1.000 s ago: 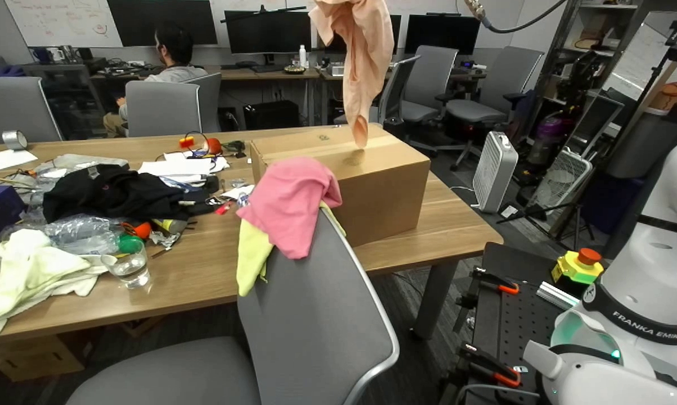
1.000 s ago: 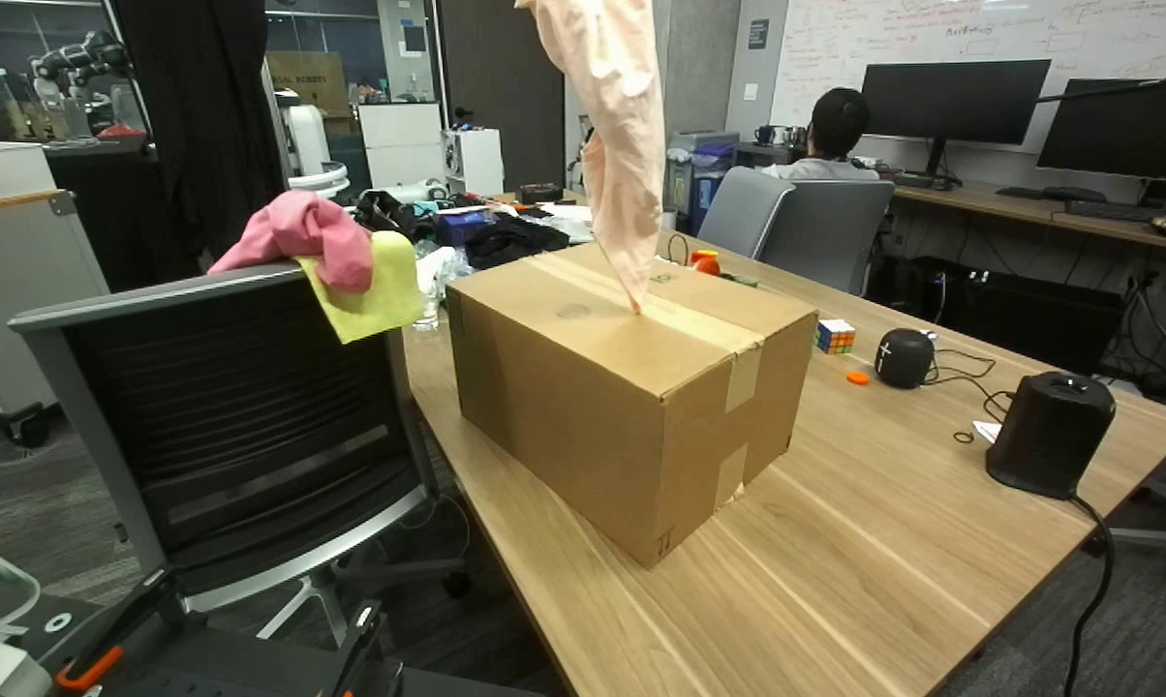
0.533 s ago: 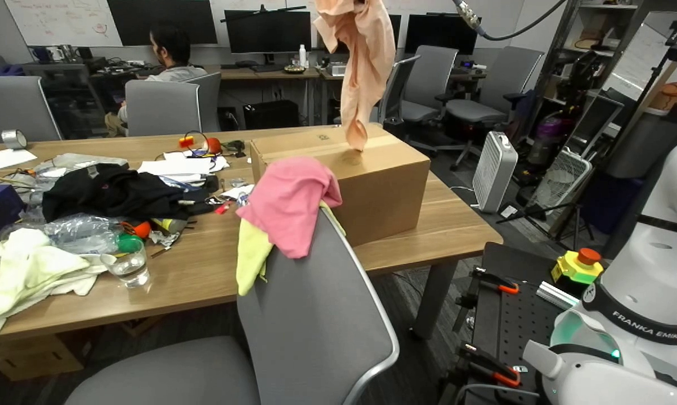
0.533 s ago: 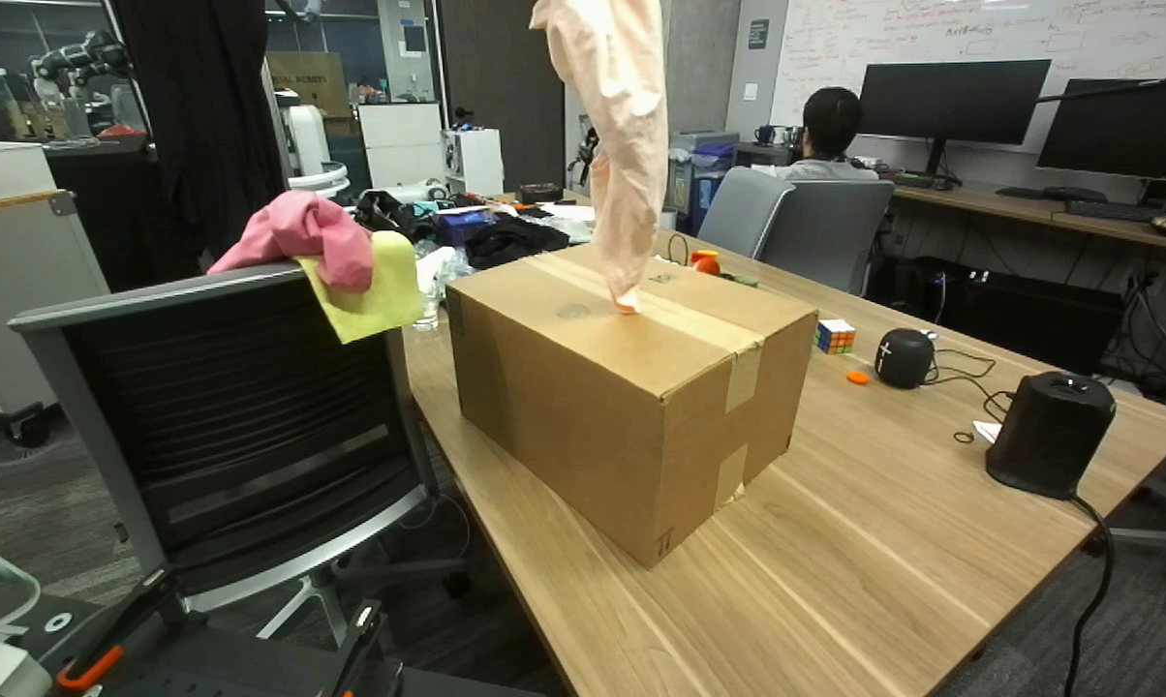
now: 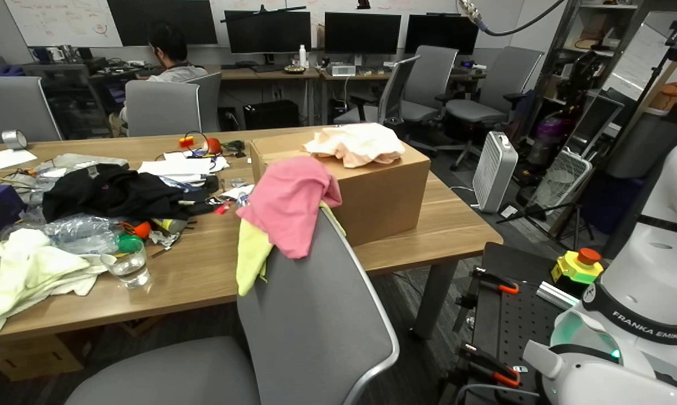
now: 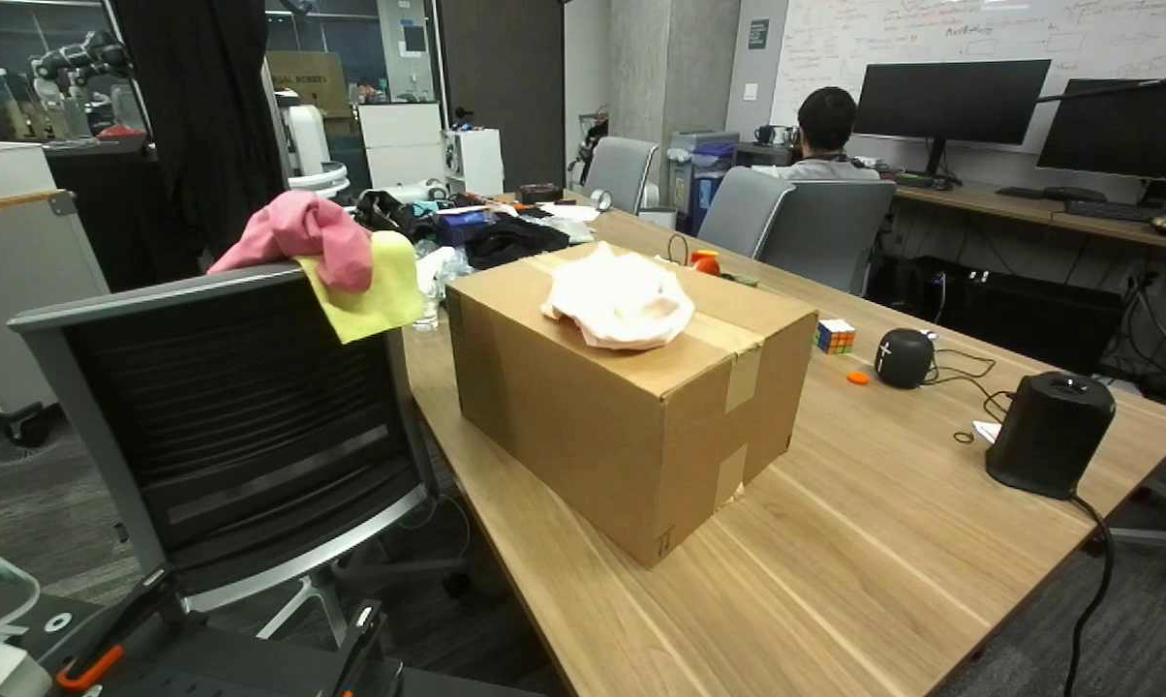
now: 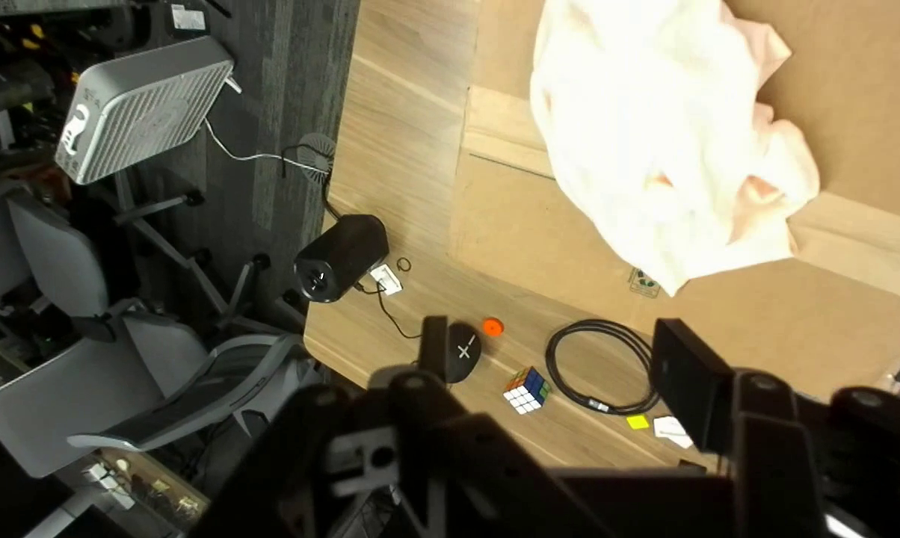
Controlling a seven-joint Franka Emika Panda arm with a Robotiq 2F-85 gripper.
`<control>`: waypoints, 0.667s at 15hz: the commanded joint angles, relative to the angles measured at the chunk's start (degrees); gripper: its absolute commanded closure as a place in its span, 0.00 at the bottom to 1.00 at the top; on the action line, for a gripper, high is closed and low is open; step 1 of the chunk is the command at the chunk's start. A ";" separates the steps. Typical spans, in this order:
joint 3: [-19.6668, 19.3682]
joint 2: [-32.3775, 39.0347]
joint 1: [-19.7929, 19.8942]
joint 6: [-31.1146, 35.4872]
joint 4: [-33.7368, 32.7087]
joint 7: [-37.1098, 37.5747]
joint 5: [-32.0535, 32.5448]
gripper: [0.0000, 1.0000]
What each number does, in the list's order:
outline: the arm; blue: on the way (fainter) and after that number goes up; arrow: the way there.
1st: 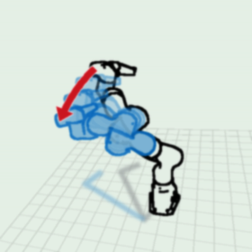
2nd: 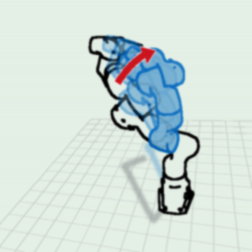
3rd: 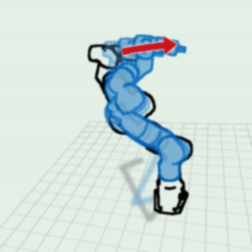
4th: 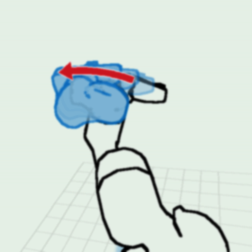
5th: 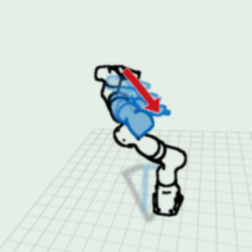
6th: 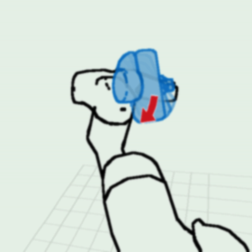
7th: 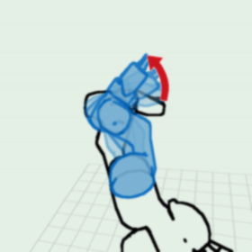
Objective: Move all the towels from the headrest to the top of the sealed cardboard box
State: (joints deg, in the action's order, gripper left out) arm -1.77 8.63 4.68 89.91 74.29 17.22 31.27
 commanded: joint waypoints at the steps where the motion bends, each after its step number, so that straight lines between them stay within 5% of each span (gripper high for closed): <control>1: 1.29 -2.50 -1.06 -0.49 6.33 -4.28 0.16 0.01; 10: 7.96 -15.71 -9.69 -0.45 32.61 -13.53 -3.30 0.00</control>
State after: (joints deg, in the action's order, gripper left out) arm 4.47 -0.46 -2.62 88.46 98.00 7.37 29.46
